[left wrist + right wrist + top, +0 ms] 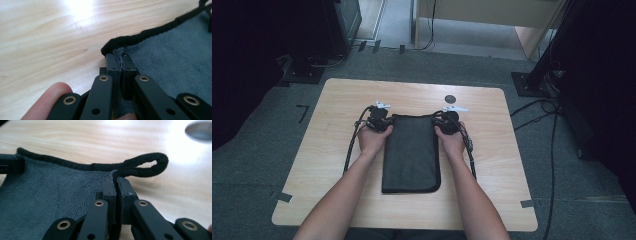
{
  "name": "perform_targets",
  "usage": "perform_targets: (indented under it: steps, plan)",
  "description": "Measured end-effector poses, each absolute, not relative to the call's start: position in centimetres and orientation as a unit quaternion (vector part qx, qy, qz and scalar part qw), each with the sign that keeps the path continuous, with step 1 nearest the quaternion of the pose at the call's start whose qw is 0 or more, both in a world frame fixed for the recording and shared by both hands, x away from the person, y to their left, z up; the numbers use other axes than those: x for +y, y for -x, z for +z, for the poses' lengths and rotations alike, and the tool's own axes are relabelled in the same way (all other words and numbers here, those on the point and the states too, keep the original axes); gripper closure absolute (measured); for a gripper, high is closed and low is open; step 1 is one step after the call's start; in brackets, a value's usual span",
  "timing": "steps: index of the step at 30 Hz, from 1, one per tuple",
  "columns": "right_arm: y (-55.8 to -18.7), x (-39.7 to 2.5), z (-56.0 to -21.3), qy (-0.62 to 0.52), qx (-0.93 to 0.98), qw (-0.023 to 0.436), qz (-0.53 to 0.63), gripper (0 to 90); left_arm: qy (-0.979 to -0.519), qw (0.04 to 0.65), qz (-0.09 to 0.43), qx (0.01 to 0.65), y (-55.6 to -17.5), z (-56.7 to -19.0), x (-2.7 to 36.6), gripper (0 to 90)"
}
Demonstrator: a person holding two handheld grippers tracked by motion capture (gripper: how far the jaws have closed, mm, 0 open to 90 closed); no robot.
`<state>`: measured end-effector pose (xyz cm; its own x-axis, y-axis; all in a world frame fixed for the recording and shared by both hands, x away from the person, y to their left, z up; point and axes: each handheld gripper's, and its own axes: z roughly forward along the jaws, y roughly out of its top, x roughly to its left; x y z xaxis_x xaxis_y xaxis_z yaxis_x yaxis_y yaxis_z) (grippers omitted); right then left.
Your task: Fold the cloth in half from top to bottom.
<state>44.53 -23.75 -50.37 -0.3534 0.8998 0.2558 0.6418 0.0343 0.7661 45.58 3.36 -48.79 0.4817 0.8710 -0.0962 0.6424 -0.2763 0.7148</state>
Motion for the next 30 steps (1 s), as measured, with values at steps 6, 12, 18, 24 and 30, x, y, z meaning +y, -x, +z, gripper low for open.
perform_targets:
  steps: [6, 12, 18, 24, 30]
  plan:
    - [-44.5, -22.8, -47.7, -0.537, 0.698, 0.192, 0.433, 86.0, -0.774, 0.376, 0.172, 0.479, -46.3, -46.3, 3.8, 88.3]
    - [-44.3, -23.1, -45.6, -0.52, 0.695, 0.213, 0.447, 86.2, -0.766, 0.413, 0.158, 0.466, -45.9, -44.3, 4.6, 88.5]
    - [-42.2, -23.5, -44.3, -0.485, 0.702, 0.225, 0.47, 86.3, -0.769, 0.434, 0.16, 0.44, -43.9, -43.8, 5.4, 88.4]
    - [-39.7, -23.5, -43.9, -0.448, 0.725, 0.243, 0.463, 86.3, -0.772, 0.447, 0.17, 0.418, -41.3, -43.6, 5.6, 88.4]
    - [-37.3, -24.1, -44.4, -0.435, 0.727, 0.24, 0.473, 86.3, -0.774, 0.461, 0.173, 0.399, -38.9, -43.5, 5.8, 88.3]
